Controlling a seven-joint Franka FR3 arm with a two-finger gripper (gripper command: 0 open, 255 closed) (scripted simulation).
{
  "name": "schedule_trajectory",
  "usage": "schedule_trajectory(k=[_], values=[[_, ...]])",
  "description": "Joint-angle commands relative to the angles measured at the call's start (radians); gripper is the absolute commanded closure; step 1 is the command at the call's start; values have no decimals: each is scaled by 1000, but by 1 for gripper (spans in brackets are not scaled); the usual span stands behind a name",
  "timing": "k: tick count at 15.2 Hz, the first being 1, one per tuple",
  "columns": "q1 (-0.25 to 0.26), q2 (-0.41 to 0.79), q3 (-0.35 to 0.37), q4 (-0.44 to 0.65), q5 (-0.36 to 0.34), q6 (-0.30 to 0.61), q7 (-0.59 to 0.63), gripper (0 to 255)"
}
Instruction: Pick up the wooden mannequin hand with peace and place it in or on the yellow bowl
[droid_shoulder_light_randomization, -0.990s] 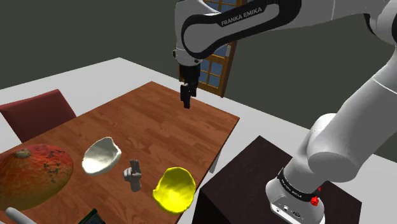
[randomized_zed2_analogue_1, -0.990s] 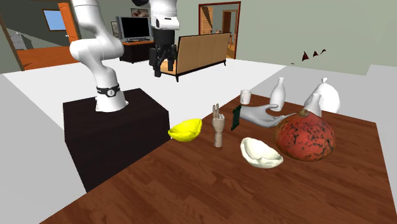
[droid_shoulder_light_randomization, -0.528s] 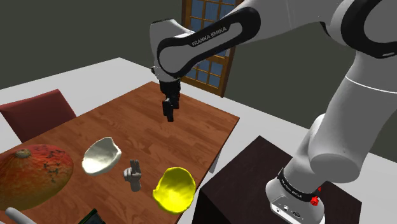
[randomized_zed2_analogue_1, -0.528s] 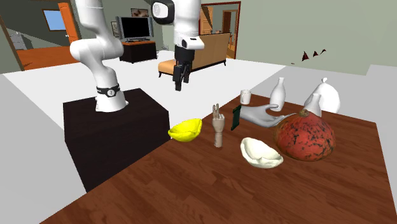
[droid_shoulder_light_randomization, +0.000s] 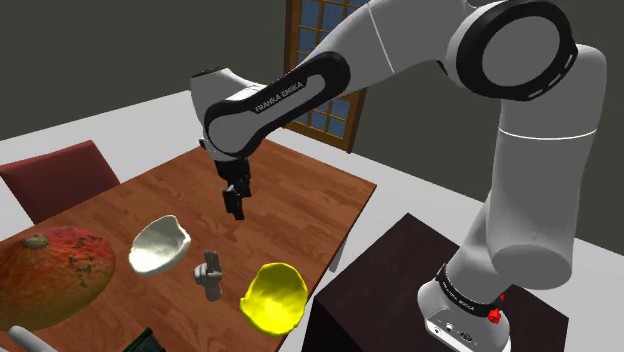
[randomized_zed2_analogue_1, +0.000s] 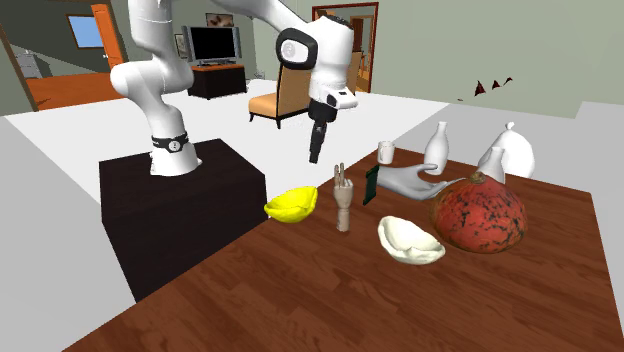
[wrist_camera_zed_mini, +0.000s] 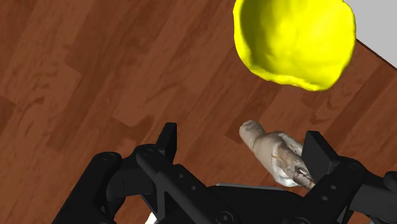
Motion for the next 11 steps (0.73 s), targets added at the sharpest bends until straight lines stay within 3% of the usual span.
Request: schedule_trajectory(k=[1, 11], values=[[22, 69, 9, 59, -15, -2, -4, 0], [154, 410, 37, 385, -83, -47, -37, 0]])
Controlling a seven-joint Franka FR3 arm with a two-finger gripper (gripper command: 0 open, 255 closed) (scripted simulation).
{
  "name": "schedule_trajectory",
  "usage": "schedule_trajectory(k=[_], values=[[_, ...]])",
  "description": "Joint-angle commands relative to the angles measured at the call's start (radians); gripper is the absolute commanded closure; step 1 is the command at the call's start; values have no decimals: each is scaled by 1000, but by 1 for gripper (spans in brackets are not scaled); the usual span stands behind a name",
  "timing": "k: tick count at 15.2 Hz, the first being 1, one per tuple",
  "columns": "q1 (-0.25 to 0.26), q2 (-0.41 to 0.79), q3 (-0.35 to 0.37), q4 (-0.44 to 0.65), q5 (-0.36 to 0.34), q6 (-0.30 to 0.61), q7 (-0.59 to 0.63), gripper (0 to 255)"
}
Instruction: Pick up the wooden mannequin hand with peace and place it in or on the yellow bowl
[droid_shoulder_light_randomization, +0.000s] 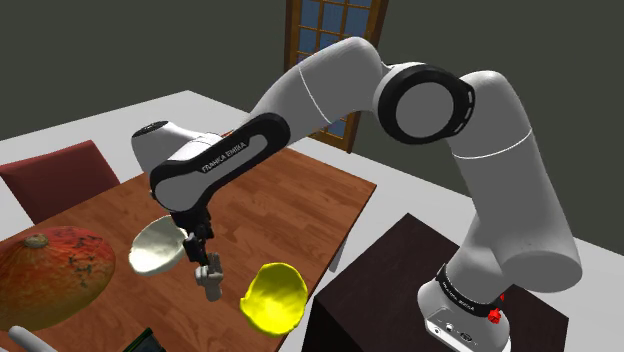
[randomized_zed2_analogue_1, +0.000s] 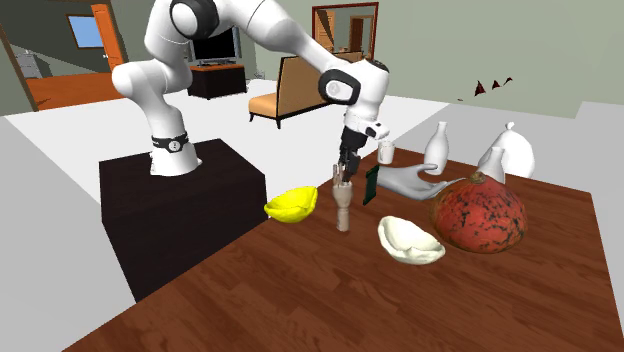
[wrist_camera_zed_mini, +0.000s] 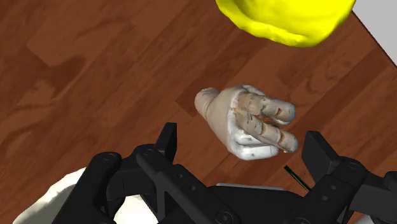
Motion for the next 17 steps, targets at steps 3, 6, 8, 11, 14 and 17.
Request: schedule_trajectory(k=[3, 6, 8, 11, 14, 17], values=[[45, 113, 5, 129, -19, -32, -20, 0], [46, 127, 2, 109, -23, 0, -17, 0], [47, 137, -1, 98, -25, 21, -15, 0], [48, 150, -4, 85, -29, 48, -13, 0], [48, 150, -4, 85, -29, 48, -13, 0], [48, 150, -4, 85, -29, 48, -13, 0]])
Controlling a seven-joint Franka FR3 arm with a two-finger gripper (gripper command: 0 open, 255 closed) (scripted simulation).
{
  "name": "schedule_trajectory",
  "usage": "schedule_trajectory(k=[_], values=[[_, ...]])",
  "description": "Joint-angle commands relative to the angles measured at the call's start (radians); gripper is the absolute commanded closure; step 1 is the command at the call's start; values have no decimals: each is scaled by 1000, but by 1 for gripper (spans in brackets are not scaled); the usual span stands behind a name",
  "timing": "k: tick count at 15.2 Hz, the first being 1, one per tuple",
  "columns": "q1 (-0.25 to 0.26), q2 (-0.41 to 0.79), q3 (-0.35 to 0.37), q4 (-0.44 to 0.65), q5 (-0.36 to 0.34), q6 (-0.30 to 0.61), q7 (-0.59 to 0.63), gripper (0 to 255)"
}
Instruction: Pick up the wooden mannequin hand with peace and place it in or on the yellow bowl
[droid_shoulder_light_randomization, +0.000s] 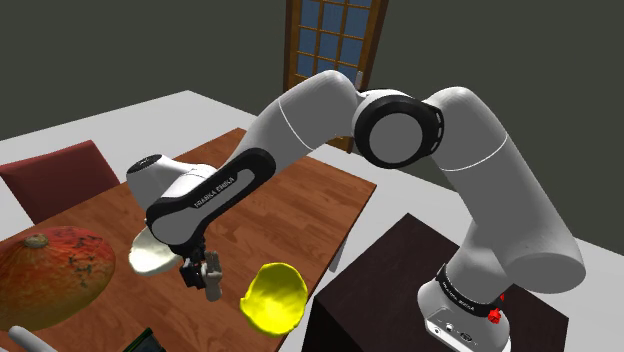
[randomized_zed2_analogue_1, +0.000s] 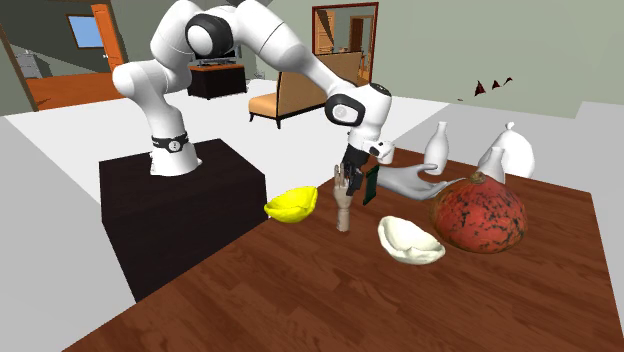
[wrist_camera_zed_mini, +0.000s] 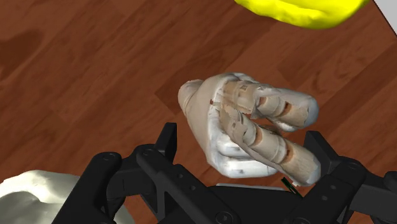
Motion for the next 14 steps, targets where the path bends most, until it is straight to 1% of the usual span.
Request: schedule_trajectory(k=[1, 2, 11, 14], values=[[0, 0, 0, 0, 0, 0, 0, 0], [0, 0, 0, 0, 0, 0, 0, 255], [0, 0, 0, 0, 0, 0, 0, 255], [-4, -29, 5, -8, 5, -21, 0, 255]])
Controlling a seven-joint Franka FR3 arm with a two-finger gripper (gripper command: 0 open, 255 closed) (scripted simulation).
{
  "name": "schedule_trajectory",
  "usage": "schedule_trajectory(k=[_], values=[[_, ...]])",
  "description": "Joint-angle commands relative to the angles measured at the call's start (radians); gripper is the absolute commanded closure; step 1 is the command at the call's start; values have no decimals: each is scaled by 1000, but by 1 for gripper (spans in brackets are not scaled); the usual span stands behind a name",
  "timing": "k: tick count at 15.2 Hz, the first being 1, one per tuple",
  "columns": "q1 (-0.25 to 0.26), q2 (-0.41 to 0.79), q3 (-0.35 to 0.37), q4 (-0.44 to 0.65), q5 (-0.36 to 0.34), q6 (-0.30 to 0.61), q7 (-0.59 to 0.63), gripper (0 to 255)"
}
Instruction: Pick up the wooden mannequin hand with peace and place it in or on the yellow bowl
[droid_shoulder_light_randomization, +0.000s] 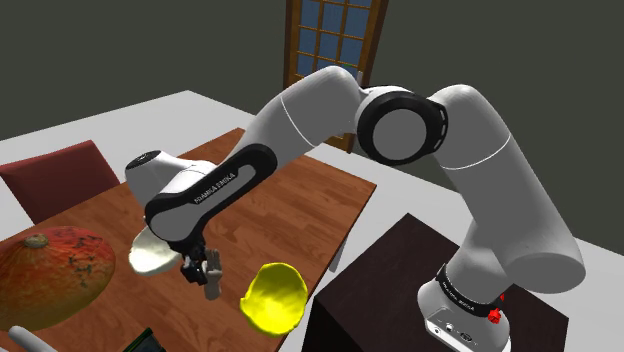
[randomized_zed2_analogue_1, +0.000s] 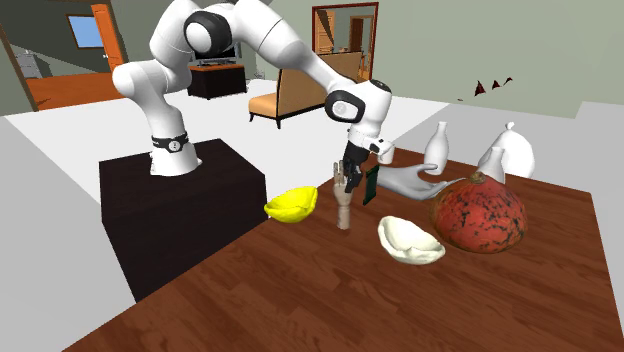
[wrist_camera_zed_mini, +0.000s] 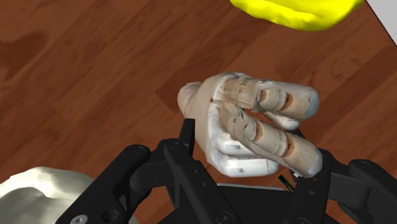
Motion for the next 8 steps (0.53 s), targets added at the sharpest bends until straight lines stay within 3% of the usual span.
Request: schedule_trajectory(k=[1, 8], values=[[-2, -18, 4, 0, 4, -17, 0, 255], [-10, -79, 15, -6, 16, -72, -2, 255]])
